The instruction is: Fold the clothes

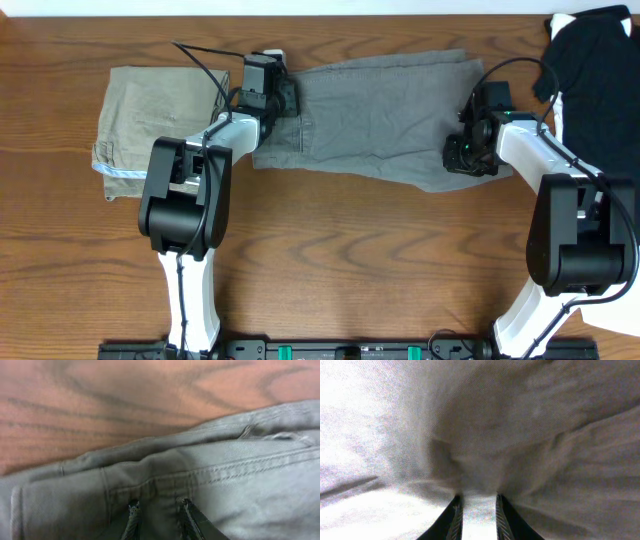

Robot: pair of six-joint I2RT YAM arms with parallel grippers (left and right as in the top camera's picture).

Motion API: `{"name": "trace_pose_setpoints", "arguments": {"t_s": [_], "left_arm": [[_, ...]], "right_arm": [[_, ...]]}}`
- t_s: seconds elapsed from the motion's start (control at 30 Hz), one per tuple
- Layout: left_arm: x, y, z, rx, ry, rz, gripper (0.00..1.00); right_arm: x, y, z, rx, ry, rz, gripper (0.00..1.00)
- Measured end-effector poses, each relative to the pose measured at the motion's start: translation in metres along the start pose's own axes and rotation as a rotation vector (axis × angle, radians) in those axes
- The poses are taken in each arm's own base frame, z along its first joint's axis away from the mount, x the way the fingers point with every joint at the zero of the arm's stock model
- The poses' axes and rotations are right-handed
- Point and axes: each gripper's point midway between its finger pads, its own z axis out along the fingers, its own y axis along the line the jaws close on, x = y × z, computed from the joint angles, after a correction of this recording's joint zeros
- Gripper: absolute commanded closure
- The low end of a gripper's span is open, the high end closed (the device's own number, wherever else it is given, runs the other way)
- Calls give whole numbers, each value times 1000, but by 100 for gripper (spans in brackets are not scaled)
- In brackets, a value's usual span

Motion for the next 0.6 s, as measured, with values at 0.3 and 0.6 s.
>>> {"name": "trace_pose_setpoints", "arguments": {"t_s": [0.3, 0.6], "left_arm": [[-26, 0, -80, -39, 67, -20, 51], [13, 10, -133, -73, 300, -84, 37]], "right_arm": [[0, 0, 0, -1, -1, 0, 76], [0, 0, 0, 0, 0, 0, 77]]}}
